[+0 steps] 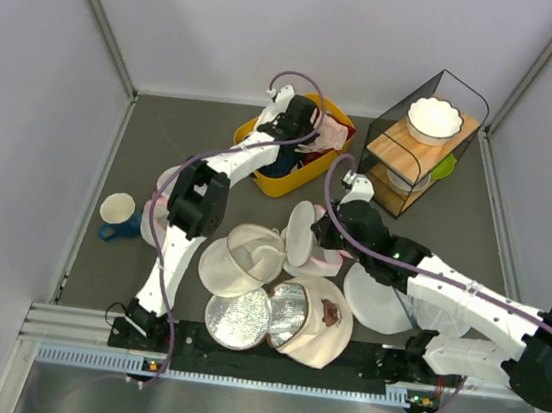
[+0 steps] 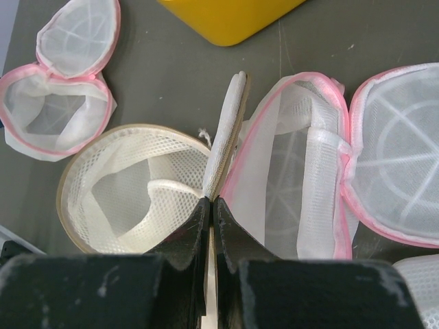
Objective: Unzip the laundry bag and remove the bra
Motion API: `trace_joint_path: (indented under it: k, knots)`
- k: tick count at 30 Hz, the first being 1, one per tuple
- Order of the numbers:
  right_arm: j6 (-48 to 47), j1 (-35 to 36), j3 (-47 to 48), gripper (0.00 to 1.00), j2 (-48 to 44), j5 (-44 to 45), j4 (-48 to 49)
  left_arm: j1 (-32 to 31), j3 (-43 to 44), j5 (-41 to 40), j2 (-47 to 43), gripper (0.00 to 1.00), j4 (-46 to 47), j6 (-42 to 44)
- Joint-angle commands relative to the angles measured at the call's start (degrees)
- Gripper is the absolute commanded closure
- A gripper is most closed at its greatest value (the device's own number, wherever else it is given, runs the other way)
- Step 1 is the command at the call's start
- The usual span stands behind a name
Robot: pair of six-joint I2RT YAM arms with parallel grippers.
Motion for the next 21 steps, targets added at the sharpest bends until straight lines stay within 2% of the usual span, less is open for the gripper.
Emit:
trace_joint_path:
  k: [1,5,8,9,11,16,21]
  knots:
    - [-0.47,-0.42,1.5,1.0,-2.47,0.54,1.1,0.09,-4.24,0.92,-4.35,1.0,-3.49,2.61]
    - [-0.12,-0.42,0.71,1.0,-3.7,0.71,1.19,0.09,-6.16,2.67,-9.09,0.79,-1.83,5.25]
    - [-0.21,-0.42,0.53,1.0,-4.93,0.71,1.28,0.0,-9.06,3.38,-12.69,0.71,0.9,6.84]
    - [-0.47,-0.42,0.53,1.0,-5.2,0.63,1.37,0.0,-9.33,3.38,-13.41,0.64,0.99,7.27]
    - [-0.38,-0.5,0.35,1.0,-5.9,0.8,1.37,0.0,-9.77,3.55,-15.25,0.6,0.46,8.42]
    - [-0.64,-0.42,0.18,1.0,-6.6,0.19,1.54,0.0,-10.22,6.1,-18.6,0.39,0.11,10.7]
    - [-0.56,-0.15,0.0,1.0,-7.48,-0.43,2.07,0.0,-10.13,9.7,-21.76,0.29,0.11,11.67]
